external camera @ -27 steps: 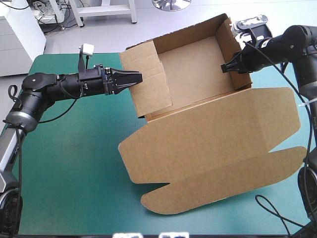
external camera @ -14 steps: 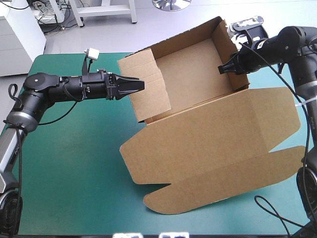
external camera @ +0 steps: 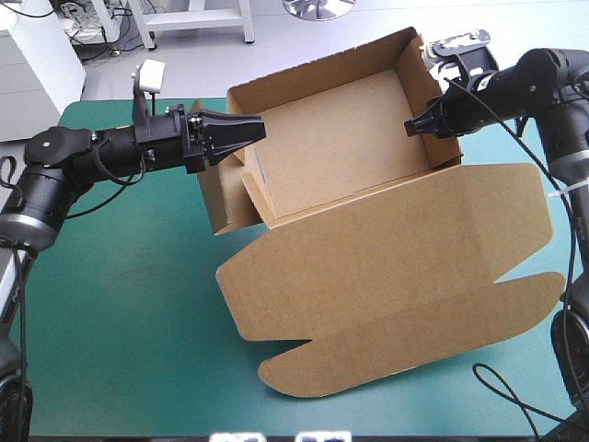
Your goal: Fold the box
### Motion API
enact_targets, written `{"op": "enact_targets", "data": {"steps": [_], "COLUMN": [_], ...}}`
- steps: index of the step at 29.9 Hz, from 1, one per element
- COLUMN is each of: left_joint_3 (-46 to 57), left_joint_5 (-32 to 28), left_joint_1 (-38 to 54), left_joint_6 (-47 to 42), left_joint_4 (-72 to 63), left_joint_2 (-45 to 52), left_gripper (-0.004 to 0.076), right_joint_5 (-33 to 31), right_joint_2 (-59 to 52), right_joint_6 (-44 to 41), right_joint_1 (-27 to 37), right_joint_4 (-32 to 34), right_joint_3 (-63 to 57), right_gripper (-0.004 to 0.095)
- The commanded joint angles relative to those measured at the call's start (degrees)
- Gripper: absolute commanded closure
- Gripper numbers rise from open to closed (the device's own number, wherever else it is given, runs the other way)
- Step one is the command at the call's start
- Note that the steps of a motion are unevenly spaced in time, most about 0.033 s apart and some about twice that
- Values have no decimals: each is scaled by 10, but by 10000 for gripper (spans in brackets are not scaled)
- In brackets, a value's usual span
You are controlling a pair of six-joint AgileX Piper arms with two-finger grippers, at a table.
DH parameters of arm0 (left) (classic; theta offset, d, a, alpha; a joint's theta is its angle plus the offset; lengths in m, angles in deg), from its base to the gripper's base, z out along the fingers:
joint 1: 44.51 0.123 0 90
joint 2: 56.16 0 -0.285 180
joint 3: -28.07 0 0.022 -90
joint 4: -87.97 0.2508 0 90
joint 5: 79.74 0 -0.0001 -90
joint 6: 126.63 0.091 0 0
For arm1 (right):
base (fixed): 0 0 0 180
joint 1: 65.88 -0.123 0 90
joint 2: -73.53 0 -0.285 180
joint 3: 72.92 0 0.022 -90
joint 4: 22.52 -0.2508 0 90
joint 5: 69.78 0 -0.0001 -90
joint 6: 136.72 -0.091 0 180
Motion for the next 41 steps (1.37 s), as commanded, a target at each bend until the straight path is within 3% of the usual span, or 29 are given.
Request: {"op": "enact_targets", "data": {"steps": [1,6,11,16,26,34,41], "left_joint_3": [-61,-162,-228,-232,-232,-231,-220], "left_joint_5": [49,47,24,-4,-2,22,8], "left_joint_1": [-4,-4,-4,-4,-3,10,125], "left_joint_6": [4,-38,-184,-298,-532,-559,-512], "left_joint_4": [-32,194,465,705,1108,1152,940], "left_joint_2": [44,62,67,65,46,22,-21], "left_gripper": [734,734,734,734,734,734,734], "right_joint_5": [37,38,39,37,33,31,29], "right_joint_2": [-27,-27,-27,-28,-28,-28,-29], "right_joint_6": [-4,-4,-4,-4,-4,-4,-1], "right_joint_1": [0,0,0,0,0,0,1], "right_joint_4": [-19,-19,-19,-19,-19,-20,-24], "right_joint_3": [17,17,17,17,17,17,17], "right_gripper": [927,927,927,927,927,927,927]}}
